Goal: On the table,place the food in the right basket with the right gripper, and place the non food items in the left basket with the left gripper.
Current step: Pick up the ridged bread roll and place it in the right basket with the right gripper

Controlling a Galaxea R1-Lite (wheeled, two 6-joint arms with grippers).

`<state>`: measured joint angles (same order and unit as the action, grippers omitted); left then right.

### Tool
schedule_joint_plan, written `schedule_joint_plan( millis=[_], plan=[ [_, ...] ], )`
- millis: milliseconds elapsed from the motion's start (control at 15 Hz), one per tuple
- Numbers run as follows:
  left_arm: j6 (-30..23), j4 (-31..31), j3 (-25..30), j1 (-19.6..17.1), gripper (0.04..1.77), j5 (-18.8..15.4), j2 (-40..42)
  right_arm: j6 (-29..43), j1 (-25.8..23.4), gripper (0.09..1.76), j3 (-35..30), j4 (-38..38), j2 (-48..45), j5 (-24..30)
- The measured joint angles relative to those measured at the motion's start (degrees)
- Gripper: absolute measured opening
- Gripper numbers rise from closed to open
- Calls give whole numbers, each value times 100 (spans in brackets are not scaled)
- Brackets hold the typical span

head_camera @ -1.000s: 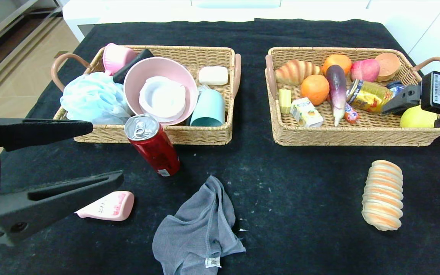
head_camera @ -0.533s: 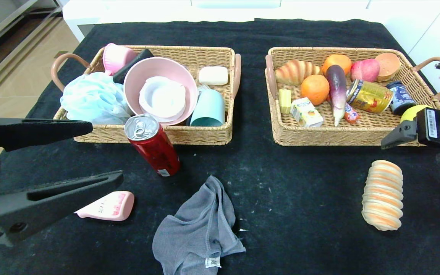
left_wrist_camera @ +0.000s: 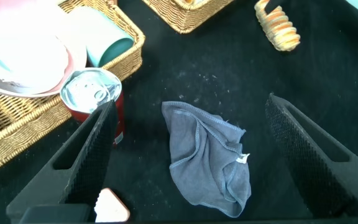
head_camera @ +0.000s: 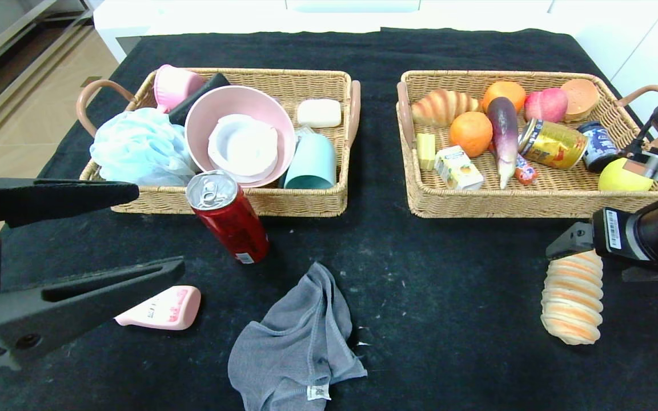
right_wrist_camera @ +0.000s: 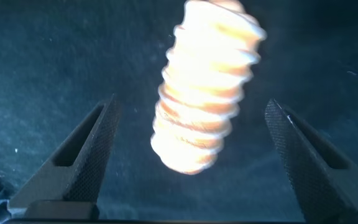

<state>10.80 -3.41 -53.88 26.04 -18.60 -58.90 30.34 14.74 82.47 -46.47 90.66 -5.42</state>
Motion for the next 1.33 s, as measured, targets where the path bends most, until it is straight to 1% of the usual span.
schedule_joint_plan(
  millis=[200, 533, 1133, 1333],
  plan=[
    [5, 0, 2, 0, 172, 0, 0, 16, -7, 170, -293, 205, 35, 57],
    [0, 0, 9, -2, 172, 0, 0, 107, -20, 170, -590, 417, 129, 48],
    [0, 0, 9, -2, 172, 0, 11, 111, -50, 170, -664, 511, 333, 44],
    [2, 0, 9, -2, 172, -2, 17, 113, -50, 120, -684, 507, 344, 46]
  ],
)
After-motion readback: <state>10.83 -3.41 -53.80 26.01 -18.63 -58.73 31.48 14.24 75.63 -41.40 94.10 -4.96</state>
